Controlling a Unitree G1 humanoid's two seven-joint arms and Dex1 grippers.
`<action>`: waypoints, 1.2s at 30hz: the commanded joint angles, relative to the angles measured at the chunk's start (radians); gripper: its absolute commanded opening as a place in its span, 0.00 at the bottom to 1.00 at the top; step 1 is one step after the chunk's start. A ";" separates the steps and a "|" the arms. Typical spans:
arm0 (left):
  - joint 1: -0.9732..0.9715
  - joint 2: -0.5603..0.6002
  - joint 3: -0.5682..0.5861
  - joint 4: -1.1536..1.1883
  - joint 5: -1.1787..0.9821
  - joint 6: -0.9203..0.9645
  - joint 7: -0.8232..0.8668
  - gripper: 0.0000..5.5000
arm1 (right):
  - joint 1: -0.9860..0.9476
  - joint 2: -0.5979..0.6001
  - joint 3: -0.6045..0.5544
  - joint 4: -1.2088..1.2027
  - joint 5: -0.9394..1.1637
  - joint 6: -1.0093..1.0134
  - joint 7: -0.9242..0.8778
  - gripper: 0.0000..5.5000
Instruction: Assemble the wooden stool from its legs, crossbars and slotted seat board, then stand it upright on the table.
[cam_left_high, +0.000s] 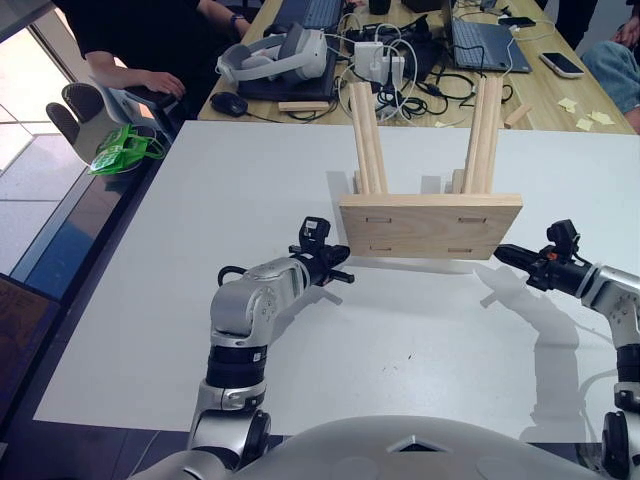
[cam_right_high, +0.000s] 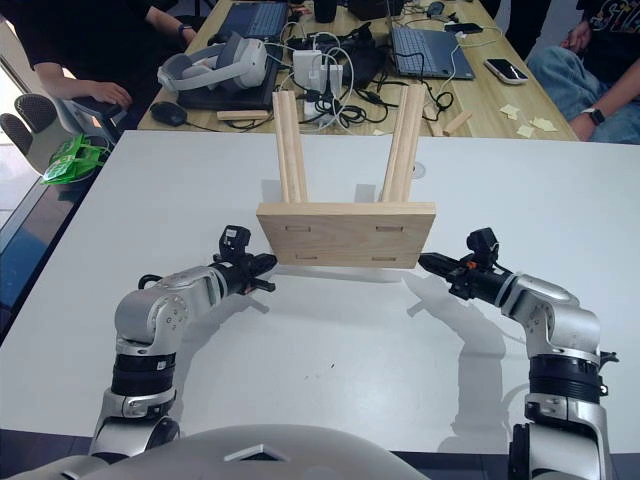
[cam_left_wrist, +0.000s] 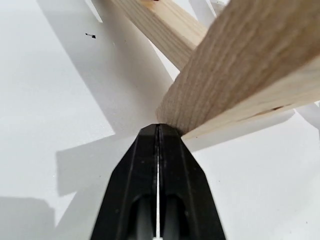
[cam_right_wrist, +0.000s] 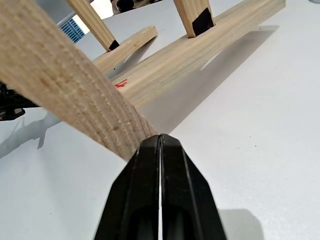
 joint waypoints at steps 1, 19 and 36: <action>-0.042 -0.067 -0.028 -0.051 -0.123 0.002 -0.088 0.01 | -0.012 0.041 0.020 -0.089 0.085 0.042 0.024 0.00; -0.066 -0.067 0.029 -0.091 -0.233 -0.003 -0.128 0.01 | -0.016 0.062 -0.018 -0.147 0.144 0.101 0.006 0.00; -0.090 -0.097 0.125 -0.128 -0.409 -0.014 -0.131 0.01 | -0.066 0.076 -0.061 -0.255 0.253 0.216 -0.027 0.00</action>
